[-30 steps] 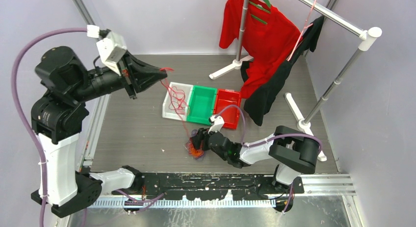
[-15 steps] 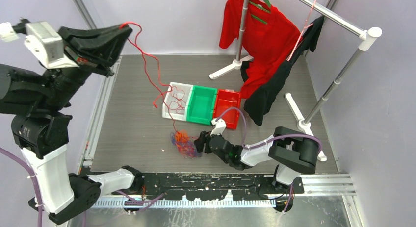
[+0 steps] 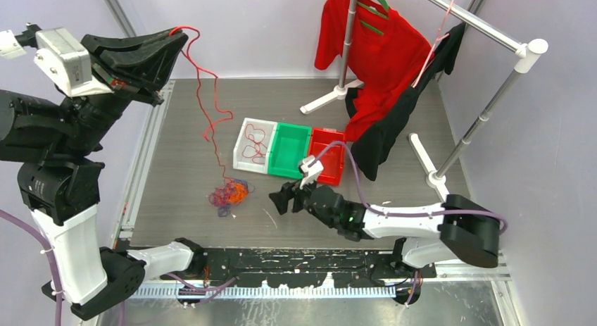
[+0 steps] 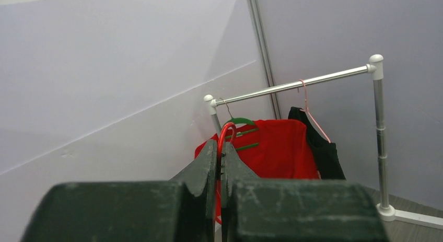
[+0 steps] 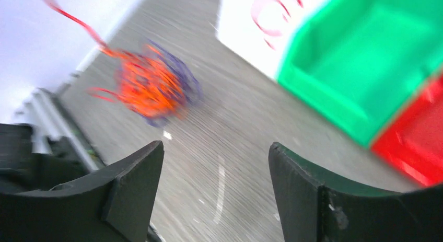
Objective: Untangle the cables
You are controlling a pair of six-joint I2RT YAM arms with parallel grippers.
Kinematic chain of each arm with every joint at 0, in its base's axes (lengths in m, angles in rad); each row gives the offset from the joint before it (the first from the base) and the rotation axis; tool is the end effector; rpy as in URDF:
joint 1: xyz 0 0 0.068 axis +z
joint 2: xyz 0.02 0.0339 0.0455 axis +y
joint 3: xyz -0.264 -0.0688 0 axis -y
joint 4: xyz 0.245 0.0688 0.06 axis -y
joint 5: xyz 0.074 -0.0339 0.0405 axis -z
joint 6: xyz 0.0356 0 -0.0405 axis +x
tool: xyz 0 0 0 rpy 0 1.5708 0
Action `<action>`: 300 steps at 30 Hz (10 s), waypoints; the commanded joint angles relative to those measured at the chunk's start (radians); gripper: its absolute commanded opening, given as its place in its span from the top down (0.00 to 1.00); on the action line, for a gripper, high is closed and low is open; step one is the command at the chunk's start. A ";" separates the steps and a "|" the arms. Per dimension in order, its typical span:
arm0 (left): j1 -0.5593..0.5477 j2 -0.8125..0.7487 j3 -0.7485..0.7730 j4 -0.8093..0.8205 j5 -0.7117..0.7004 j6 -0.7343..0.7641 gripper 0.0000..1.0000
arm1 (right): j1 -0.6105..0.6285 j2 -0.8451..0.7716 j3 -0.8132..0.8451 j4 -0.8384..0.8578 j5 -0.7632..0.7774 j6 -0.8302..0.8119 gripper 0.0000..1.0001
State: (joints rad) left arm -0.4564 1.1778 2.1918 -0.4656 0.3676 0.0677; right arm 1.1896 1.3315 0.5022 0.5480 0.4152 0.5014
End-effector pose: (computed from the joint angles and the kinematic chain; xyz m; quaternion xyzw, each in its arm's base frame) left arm 0.0742 -0.0507 0.6530 0.2786 0.4233 -0.2533 0.8241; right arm 0.1136 0.2448 0.2002 -0.1472 0.7780 0.3308 0.5134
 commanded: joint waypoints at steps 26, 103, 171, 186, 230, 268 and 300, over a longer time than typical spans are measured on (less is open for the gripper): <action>-0.005 0.080 0.207 0.006 0.109 -0.063 1.00 | -0.045 0.335 0.330 0.153 -0.212 -0.336 0.39; 0.090 0.276 -0.756 0.416 -0.324 0.638 1.00 | -0.028 -0.186 -0.145 0.113 0.197 -0.137 0.26; -0.002 0.018 -0.946 -0.030 -0.118 0.553 1.00 | -0.033 -0.195 -0.138 0.040 0.218 -0.096 0.32; -0.002 0.331 -0.795 0.246 -0.308 0.705 1.00 | -0.035 -0.166 -0.150 0.074 0.222 -0.076 0.33; 0.014 0.607 -0.804 0.011 -0.278 0.684 0.67 | -0.048 -0.221 -0.131 -0.012 0.258 -0.069 0.33; -0.247 0.381 -0.911 -0.476 0.244 0.321 0.41 | -0.062 -0.456 -0.171 -0.255 0.208 0.006 0.33; -0.099 0.250 -1.265 -0.234 0.060 0.457 0.51 | -0.061 -0.061 -0.051 -0.037 -0.163 0.006 0.26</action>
State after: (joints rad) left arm -0.5575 1.4250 0.9260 -0.8589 0.4522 0.6231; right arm 1.1301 1.2388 0.4072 0.4004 0.2802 0.4953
